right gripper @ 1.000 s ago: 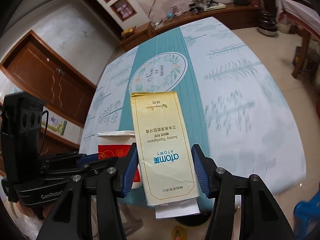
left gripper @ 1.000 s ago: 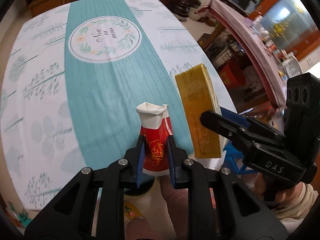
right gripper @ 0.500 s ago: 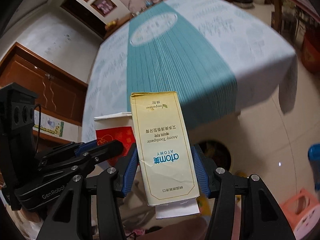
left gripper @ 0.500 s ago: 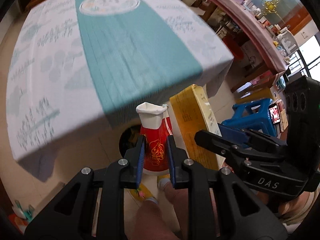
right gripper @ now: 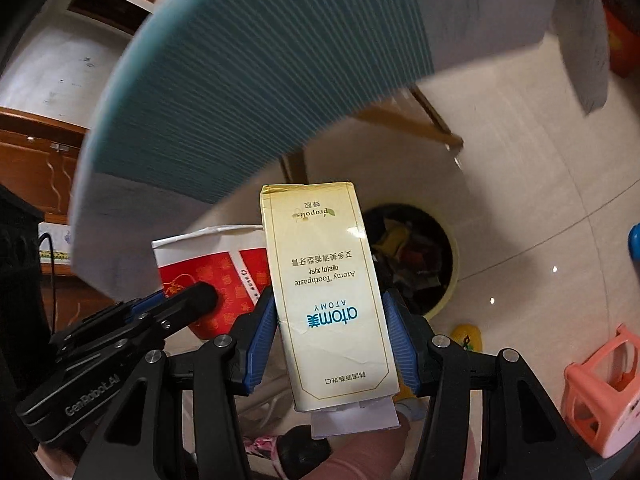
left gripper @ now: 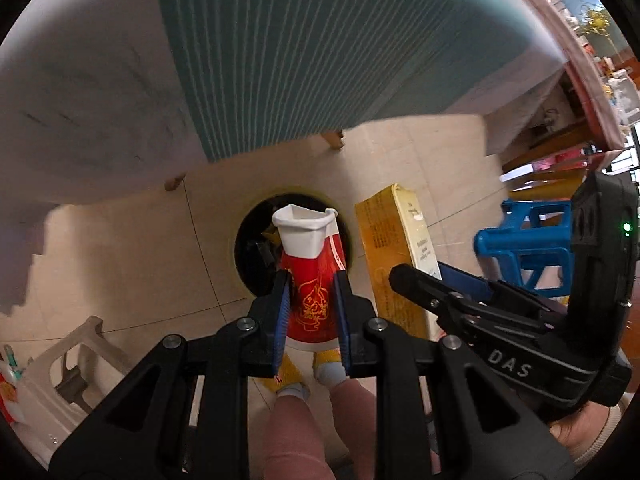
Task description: Collect trash
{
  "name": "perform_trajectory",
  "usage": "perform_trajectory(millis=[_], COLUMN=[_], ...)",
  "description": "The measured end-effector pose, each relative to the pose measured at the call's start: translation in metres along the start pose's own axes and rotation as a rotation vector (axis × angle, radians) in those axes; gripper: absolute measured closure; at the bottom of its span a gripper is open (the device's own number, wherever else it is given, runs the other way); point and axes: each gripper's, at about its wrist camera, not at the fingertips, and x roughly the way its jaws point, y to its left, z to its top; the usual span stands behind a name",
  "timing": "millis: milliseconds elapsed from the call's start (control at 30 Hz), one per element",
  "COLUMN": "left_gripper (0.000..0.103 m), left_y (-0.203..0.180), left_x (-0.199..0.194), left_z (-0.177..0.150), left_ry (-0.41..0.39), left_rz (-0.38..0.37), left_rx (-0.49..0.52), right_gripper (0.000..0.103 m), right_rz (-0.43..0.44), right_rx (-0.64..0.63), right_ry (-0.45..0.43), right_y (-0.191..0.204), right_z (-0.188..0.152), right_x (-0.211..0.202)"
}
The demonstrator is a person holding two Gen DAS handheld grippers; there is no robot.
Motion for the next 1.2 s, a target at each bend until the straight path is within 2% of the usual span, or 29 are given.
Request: perform_trajectory(millis=[267, 467, 533, 600, 633, 667, 700, 733, 767, 833, 967, 1200], left_gripper=[0.085, 0.084, 0.084, 0.08, 0.07, 0.056, 0.048, 0.029, 0.015, 0.015, 0.015, 0.015], left_y=[0.023, 0.029, 0.027, 0.025, 0.027, 0.031, 0.034, 0.039, 0.042, 0.047, 0.047, 0.049], left_x=[0.103, 0.147, 0.158, 0.166, 0.171, 0.175, 0.178, 0.179, 0.18, 0.176, 0.175, 0.163], left_z=[-0.009, -0.009, -0.005, -0.005, -0.006, -0.006, -0.006, -0.006, -0.007, -0.009, -0.011, -0.015], left_ry=[0.022, 0.024, 0.025, 0.039, 0.055, 0.063, 0.063, 0.061, 0.055, 0.039, 0.025, -0.004], left_rz=[0.031, 0.034, 0.04, 0.043, 0.045, 0.059, 0.074, 0.08, 0.075, 0.065, 0.091, 0.093], left_rx=[-0.058, -0.075, -0.084, -0.098, -0.107, -0.117, -0.132, -0.146, -0.16, -0.18, -0.18, -0.188], right_gripper=[0.05, 0.049, 0.048, 0.045, 0.034, 0.029, 0.028, 0.028, 0.028, 0.022, 0.022, 0.022], right_rz=[-0.02, -0.009, -0.019, -0.027, -0.031, -0.038, -0.053, -0.054, -0.047, -0.04, -0.058, -0.054], right_rx=[-0.007, -0.016, -0.017, -0.016, -0.02, -0.027, -0.033, -0.032, -0.024, -0.024, -0.058, -0.072], right_ry=[0.041, 0.084, 0.102, 0.113, 0.112, 0.105, 0.094, 0.092, 0.093, 0.089, 0.082, 0.061], right_y=[-0.041, -0.061, -0.062, -0.064, -0.065, -0.065, -0.065, -0.067, -0.07, -0.074, -0.077, -0.082], right_z=[0.004, 0.012, 0.005, 0.004, 0.006, 0.005, 0.005, 0.006, 0.006, 0.008, 0.016, 0.017], right_x=[0.098, 0.146, 0.157, 0.165, 0.167, 0.168, 0.168, 0.166, 0.167, 0.161, 0.156, 0.153])
